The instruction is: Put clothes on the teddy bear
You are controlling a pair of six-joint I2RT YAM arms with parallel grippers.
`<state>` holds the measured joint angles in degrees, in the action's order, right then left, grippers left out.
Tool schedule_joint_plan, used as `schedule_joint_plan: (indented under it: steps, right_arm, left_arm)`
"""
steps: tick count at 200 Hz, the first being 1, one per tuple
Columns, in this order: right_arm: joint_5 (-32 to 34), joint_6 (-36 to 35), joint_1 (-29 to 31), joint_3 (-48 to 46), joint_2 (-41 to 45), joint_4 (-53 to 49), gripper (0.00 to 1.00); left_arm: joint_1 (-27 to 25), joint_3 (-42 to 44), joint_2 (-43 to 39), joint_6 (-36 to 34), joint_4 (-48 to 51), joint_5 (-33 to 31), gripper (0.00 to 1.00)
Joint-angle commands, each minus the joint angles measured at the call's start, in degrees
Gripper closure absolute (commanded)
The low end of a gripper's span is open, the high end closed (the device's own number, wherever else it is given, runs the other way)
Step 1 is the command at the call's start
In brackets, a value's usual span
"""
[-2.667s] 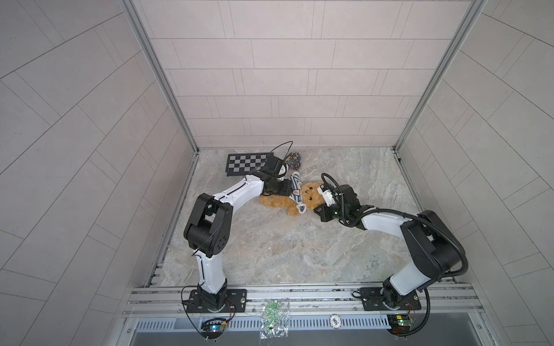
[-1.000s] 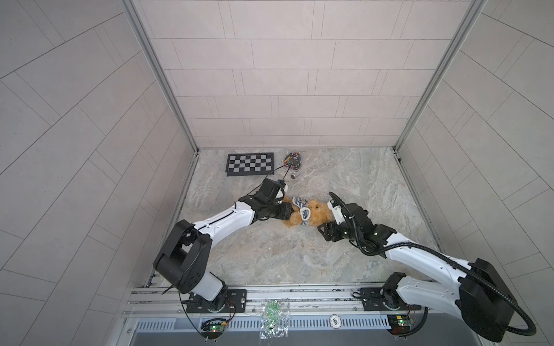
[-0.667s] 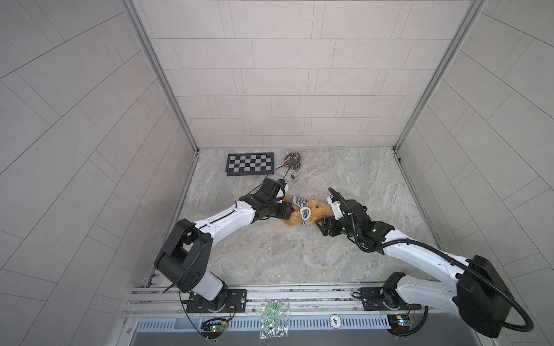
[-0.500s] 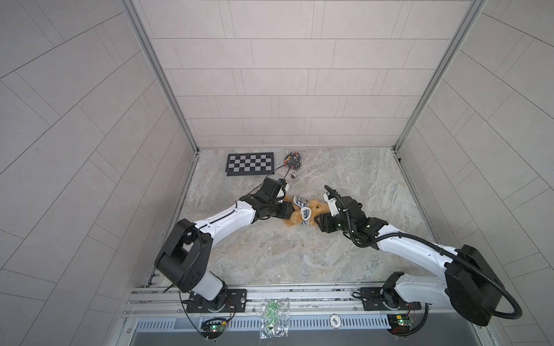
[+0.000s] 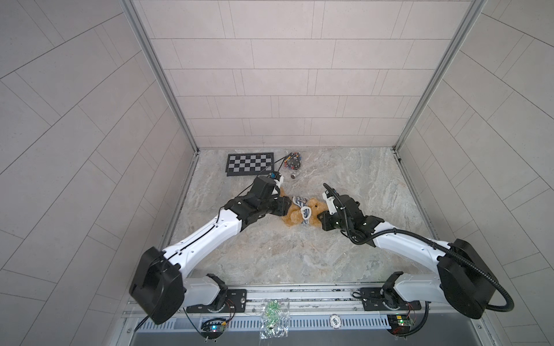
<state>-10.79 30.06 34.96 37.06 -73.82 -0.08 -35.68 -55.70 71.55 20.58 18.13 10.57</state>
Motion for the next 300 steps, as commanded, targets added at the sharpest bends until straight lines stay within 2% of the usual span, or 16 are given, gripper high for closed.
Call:
schedule_joint_plan:
  steps: [1,16,35,62,104,154,202,300]
  right_arm:
    - [-0.5,1.1,0.2,-0.4,1.4,1.2,0.95]
    - [-1.0,1.5,0.2,-0.5,1.2,1.0,0.97]
    - [-1.2,1.8,0.2,-0.8,1.6,0.9,0.98]
    - [-0.8,1.8,0.2,-1.2,2.8,0.3,0.99]
    - [-0.8,1.3,0.2,-1.3,3.2,0.2,1.00]
    - [-0.8,1.6,0.2,-3.1,3.4,0.0,1.00]
    - [-0.9,2.0,0.2,-3.5,3.1,0.2,1.00]
    - [-2.4,2.7,0.2,-3.5,1.9,1.6,1.00]
  left_arm:
    - [-2.5,-1.3,-1.1,1.9,2.2,0.7,0.40]
    - [-5.3,-2.1,0.6,3.5,0.9,3.6,0.45]
    - [-8.1,-3.7,3.7,4.7,-0.3,2.8,0.55]
    - [-8.4,-4.1,8.0,6.9,-1.5,3.6,0.72]
    - [-8.9,0.5,11.6,8.5,-4.5,5.6,0.83]
    - [-8.8,3.1,13.3,8.8,-5.8,3.5,0.86]
    - [-7.5,3.5,14.6,9.0,-7.7,3.9,0.86]
    - [-8.4,-2.8,21.0,9.6,-13.5,3.4,0.79]
